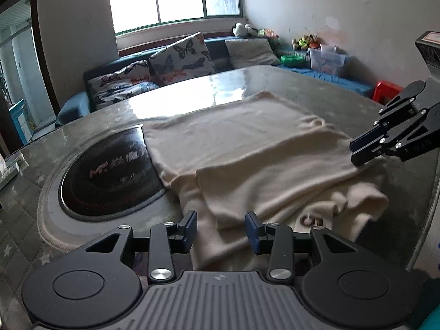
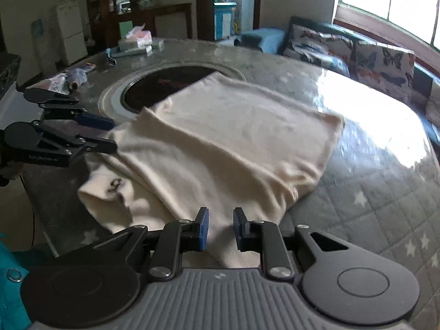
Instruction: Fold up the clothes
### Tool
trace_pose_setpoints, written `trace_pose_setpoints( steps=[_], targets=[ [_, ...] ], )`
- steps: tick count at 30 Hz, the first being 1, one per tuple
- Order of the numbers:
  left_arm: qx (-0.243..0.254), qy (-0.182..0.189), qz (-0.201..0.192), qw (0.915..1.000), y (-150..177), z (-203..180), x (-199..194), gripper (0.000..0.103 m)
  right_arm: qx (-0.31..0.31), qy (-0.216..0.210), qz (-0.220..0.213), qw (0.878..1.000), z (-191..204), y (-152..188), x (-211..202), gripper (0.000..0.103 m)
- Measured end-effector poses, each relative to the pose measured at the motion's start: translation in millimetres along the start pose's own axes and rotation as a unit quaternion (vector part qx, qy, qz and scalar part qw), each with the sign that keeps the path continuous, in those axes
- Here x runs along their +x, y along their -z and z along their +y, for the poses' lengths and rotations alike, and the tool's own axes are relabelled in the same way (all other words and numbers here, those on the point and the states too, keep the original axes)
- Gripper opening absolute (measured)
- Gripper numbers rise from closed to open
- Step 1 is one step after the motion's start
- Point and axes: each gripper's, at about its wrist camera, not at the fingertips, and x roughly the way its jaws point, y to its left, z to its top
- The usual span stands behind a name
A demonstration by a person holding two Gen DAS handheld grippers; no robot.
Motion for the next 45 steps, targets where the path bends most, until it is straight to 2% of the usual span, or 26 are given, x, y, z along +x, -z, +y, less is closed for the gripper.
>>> trace_pose_setpoints(
  steps=[2,4,7,11,20,22,24,25,26,30,32,35,38,41,45],
  targets=[
    [0.018,0.009,-0.007,0.9998,3.3,-3.1,-10.8,0.054,-0.002,0.002,-0.003,1.0,0.8,1.3,-3.5,0.019],
    [0.042,0.02,-0.016,0.9988,7.0,-7.2,-22.9,0.057,-0.004,0.002,-0.012,1.0,1.4,0.0,-11.2,0.019],
    [0.084,0.042,-0.017,0.9954,14.0,-16.9,-34.6,0.057,-0.019,0.007,-0.011,1.0,4.5,-0.2,-16.4,0.019],
    [0.127,0.051,-0.017,0.9905,22.4,-31.8,-34.6,0.057,-0.036,0.014,-0.001,0.999,8.4,4.2,-20.0,0.019],
    [0.161,0.059,-0.026,0.9848,25.3,-47.6,-21.2,0.057,-0.041,0.014,0.031,0.999,9.7,20.6,-11.2,0.019],
    [0.165,0.063,-0.028,0.9839,25.0,-48.0,-19.6,0.057,-0.041,0.012,0.024,0.999,9.8,17.8,-17.7,0.019],
    [0.165,0.069,-0.031,0.9834,24.6,-47.6,-17.5,0.05,-0.052,0.013,0.019,0.998,11.8,15.6,-23.6,0.028],
    [0.165,0.074,-0.031,0.9831,24.4,-47.5,-16.4,0.043,-0.06,0.015,0.018,0.998,13.4,15.0,-26.1,0.035],
    [0.164,0.078,-0.033,0.9829,24.3,-47.6,-15.6,0.037,-0.067,0.015,0.018,0.997,14.8,14.8,-27.6,0.035],
    [0.159,0.085,-0.04,0.9828,23.5,-48.1,-14.5,0.024,-0.089,0.012,0.018,0.996,19.4,15.2,-32.2,0.036],
    [0.145,0.089,-0.042,0.9845,20.6,-44.5,-14.1,0.015,-0.102,0.007,0.019,0.995,22.6,15.9,-34.1,0.037],
    [0.104,0.098,-0.043,0.9888,9.4,-34.0,-13.0,0.011,-0.132,0.002,0.024,0.991,29.4,19.6,-33.7,0.044],
    [0.072,0.1,-0.046,0.9913,-3.8,-25.5,-8.5,0.01,-0.163,-0.002,0.021,0.986,38.9,23.9,-29.3,0.046],
    [0.053,0.101,-0.041,0.9926,-13.2,-20.1,-0.5,0.009,-0.188,-0.011,0.013,0.982,47.5,26.2,-24.0,0.052],
    [0.041,0.099,-0.029,0.9938,-20.0,-15.4,11.4,0.009,-0.204,-0.011,-0.004,0.979,54.3,24.8,-11.5,0.053]
  ],
)
